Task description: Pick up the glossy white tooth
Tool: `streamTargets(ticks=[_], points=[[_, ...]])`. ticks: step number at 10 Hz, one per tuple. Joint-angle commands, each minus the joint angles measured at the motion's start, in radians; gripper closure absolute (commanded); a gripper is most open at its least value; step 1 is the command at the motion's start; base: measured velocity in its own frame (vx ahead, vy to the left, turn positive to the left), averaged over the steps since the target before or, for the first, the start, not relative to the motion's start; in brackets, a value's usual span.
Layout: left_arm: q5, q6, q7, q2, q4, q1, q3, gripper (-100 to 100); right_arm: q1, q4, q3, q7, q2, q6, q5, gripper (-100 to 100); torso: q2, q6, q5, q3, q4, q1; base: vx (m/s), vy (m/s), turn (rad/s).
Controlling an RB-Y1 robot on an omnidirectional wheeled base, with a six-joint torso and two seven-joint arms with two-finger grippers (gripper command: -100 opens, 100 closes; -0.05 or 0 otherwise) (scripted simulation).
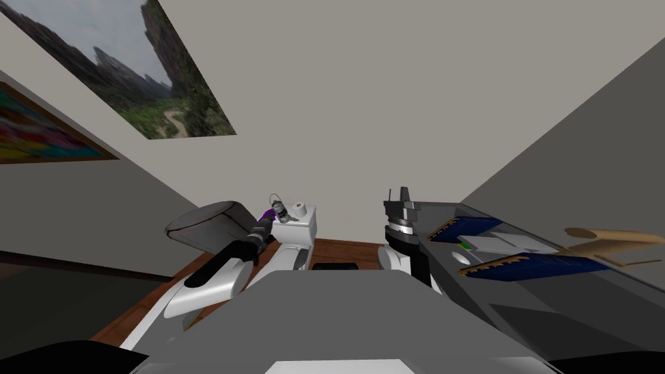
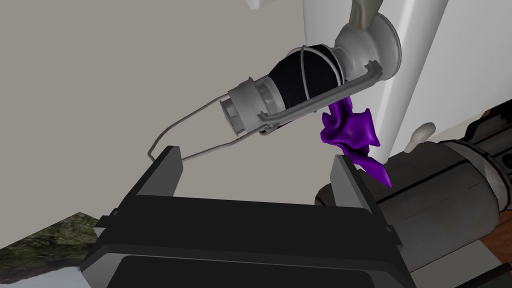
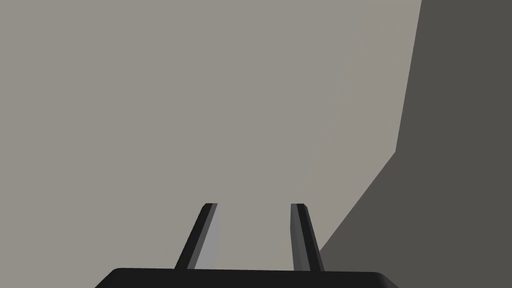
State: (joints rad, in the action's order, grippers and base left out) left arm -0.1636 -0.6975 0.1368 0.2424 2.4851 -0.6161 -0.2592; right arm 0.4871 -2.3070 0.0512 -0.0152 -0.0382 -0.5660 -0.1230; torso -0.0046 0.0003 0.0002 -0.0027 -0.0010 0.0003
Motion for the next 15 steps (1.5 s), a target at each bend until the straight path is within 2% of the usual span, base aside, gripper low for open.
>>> streamTargets(ticks=[1,9,10,15], points=[[-0.007,-0.045,0.003,0.004,-0.002,-0.002,-0.003,-100,0.000,0.000,0.000,0.000,0.000,0.000,0.000,0,0.000,0.000,0.000,0.000,0.000,0.000,0.074,0.002,-0.004],[-0.060,-0.270,0.033,0.029,-0.003,-0.019,-0.017,-100,0.000,0.000,0.000,0.000,0.000,0.000,0.000,0,-0.001,0.000,0.000,0.000,0.000,-0.001,0.085,-0.001,-0.013],[-0.073,-0.310,0.041,0.035,-0.003,-0.022,-0.019,-100,0.000,0.000,0.000,0.000,0.000,0.000,0.000,0,0.000,0.000,0.000,0.000,0.000,-0.001,0.103,0.004,-0.024],[-0.100,-0.424,0.057,0.045,-0.004,-0.029,-0.022,-100,0.000,0.000,0.000,0.000,0.000,0.000,0.000,0,-0.001,0.000,0.000,-0.001,0.000,-0.001,0.085,0.000,-0.017]])
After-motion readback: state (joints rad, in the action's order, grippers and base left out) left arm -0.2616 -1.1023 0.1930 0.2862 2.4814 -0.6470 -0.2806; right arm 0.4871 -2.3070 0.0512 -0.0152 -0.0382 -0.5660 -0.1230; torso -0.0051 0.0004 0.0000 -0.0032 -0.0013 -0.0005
